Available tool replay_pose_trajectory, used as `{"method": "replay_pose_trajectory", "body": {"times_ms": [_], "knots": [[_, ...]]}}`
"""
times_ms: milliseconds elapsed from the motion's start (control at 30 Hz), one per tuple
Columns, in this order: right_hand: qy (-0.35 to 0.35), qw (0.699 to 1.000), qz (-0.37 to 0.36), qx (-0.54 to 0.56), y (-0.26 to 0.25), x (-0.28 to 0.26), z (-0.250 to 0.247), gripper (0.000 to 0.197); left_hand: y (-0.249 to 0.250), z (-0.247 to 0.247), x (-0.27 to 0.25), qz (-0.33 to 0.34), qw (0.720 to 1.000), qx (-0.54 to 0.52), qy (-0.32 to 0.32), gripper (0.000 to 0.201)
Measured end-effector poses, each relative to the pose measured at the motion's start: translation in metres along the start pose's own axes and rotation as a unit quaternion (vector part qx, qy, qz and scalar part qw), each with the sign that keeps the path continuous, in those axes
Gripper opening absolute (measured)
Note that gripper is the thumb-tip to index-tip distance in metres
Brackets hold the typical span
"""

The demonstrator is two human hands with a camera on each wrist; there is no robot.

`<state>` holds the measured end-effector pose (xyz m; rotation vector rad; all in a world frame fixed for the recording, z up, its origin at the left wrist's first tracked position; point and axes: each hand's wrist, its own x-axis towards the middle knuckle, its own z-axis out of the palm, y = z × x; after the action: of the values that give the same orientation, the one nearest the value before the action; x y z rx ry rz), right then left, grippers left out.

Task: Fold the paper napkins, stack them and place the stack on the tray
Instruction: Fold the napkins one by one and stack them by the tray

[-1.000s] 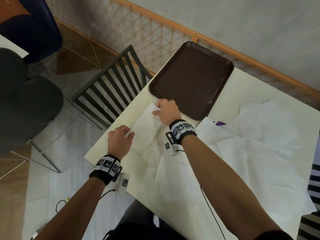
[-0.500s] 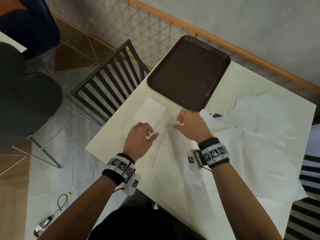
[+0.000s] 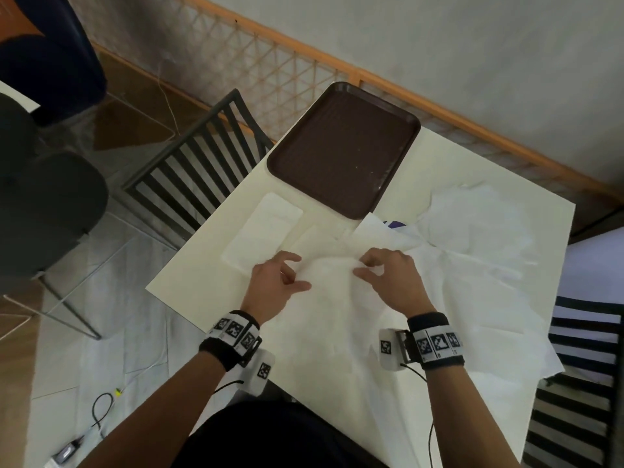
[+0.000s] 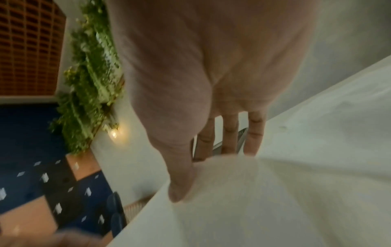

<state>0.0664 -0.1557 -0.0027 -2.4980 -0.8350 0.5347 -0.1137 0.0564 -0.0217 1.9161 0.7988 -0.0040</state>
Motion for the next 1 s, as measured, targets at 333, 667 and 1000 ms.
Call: {"method": "replay_pose_trajectory", "body": {"times_ms": [333, 667, 1000], "knots": [[-0.043, 0.954, -0.02, 0.295, -0.045, -0.02, -0.01, 0.087, 0.083, -0.052, -0.027, 0.122, 0.988, -0.091, -0.01, 0.021], [-0.054, 0.705, 0.119, 0.697, -0.074, -0.012, -0.008, 0.054, 0.106, -0.095, -0.036, 0.137, 0.975, -0.152, 0.086, 0.028], [-0.05, 0.792, 0.03, 0.608, -0.052, -0.006, 0.005, 0.008, 0.051, -0.111, -0.028, 0.12, 0.984, -0.117, 0.056, 0.041]]}}
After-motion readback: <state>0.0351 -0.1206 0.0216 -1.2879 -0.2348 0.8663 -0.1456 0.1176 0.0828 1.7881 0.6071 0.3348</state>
